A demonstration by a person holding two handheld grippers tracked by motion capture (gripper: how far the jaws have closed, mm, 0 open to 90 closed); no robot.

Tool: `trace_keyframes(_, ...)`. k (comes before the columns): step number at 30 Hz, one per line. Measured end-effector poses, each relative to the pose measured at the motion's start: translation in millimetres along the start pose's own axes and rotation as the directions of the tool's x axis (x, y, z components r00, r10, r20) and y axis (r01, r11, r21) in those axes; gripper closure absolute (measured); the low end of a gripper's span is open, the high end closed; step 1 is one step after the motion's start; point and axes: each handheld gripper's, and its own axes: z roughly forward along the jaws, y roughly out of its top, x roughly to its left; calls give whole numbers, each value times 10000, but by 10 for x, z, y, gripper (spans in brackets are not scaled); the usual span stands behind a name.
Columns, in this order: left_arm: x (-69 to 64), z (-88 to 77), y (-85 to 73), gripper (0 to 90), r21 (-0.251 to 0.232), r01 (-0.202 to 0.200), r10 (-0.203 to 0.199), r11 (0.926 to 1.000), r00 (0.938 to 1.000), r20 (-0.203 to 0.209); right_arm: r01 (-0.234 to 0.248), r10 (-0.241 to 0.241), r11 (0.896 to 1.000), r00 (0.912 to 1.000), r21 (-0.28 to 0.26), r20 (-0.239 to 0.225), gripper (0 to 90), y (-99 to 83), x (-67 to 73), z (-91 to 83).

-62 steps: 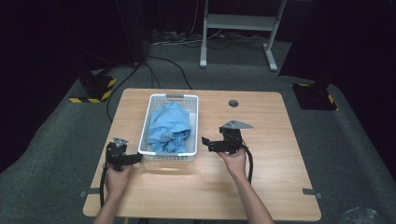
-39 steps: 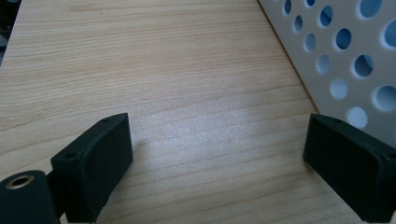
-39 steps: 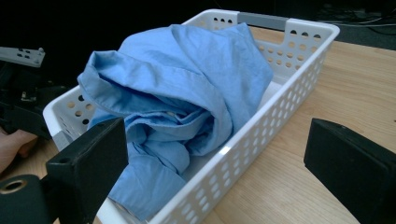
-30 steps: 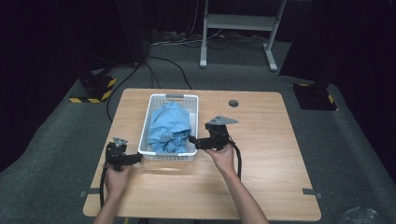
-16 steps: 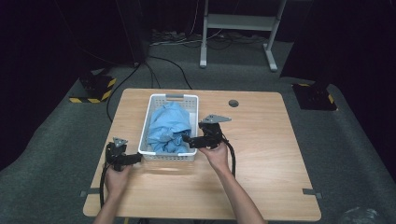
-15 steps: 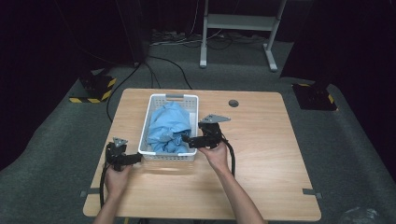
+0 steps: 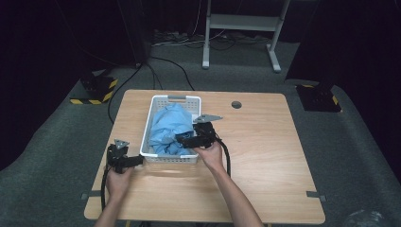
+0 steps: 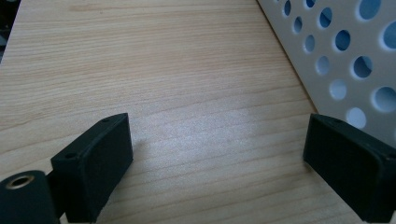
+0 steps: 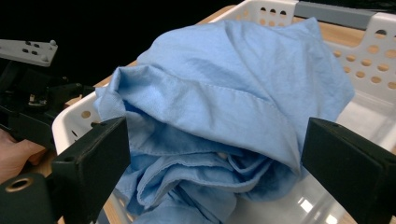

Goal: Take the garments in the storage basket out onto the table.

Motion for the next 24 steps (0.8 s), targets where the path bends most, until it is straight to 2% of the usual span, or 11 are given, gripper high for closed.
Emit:
trace_keyframes(7, -2, 1, 0, 84, 1, -2, 2, 10000, 10000, -11, 106, -107, 9997, 9999, 223, 10, 142, -3, 35, 116)
trace_keyframes(15, -4, 1, 0, 85, 9, -17, 17, 10000, 10000, -27, 399, -439, 9975, 9965, 577, 709, 263, 23, 66, 178)
trace_keyframes(18, -5, 2, 1, 84, 12, -23, 24, 10000, 10000, -33, 627, -695, 9953, 9932, 738, 931, 358, 31, 92, 211)
trace_keyframes(19, -4, 1, 0, 84, 10, -17, 17, 10000, 10000, -28, 828, -914, 9933, 9897, 809, 1101, 457, 39, 118, 230)
trace_keyframes(20, -3, 1, 0, 84, 6, -9, 9, 10000, 10000, -23, 828, -914, 9933, 9897, 809, 1101, 457, 39, 118, 230)
trace_keyframes(21, -3, 1, 0, 84, 6, -7, 7, 10000, 10000, -20, 972, -1069, 9916, 9873, 855, 1179, 575, 41, 146, 249)
trace_keyframes(22, -2, 1, 0, 84, 2, -5, 5, 10000, 10000, -13, 972, -1069, 9916, 9873, 855, 1179, 575, 41, 146, 249)
trace_keyframes(24, 0, 0, 0, 84, 0, 4, -4, 10000, 10000, 0, 935, -1032, 9916, 9885, 892, 1108, 676, 39, 156, 272)
